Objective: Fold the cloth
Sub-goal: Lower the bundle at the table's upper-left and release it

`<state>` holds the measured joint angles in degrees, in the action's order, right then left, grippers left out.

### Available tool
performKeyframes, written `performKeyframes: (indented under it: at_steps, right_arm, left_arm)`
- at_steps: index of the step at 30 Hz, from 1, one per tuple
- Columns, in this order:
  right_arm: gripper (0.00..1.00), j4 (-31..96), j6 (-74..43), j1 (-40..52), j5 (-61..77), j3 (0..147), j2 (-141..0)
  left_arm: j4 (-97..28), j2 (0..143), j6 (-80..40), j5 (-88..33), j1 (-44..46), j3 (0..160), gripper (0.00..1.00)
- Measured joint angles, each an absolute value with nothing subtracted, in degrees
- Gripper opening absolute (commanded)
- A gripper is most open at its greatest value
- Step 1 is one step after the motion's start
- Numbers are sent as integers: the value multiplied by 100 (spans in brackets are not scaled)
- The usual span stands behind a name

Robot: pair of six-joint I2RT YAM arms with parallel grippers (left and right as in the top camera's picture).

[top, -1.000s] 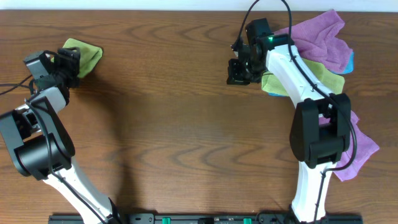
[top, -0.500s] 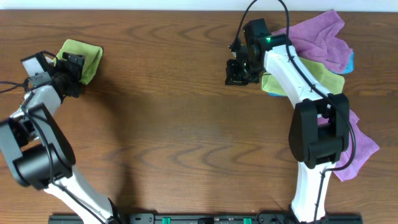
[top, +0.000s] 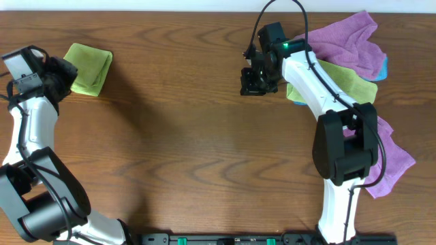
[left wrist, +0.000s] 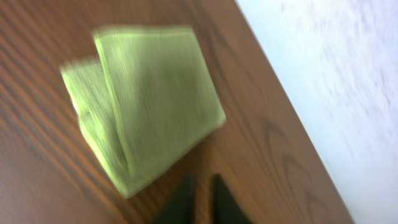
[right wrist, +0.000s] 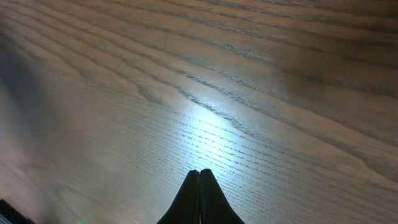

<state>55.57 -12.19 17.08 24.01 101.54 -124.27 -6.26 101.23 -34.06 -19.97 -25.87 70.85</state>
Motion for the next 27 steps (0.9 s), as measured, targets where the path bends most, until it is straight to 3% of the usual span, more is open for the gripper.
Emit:
performKeyframes:
  at_steps: [9, 27]
  right_arm:
    - [2, 5452, -1221, 1708, 2401, 10154, -12427]
    - [2, 5459, -1221, 1717, 2401, 10154, -12427]
  left_arm:
    - [869, 11000, -3214, -1260, -2480, 7089, 6]
    - [1090, 12112, -2698, -220, -2001, 7085, 6]
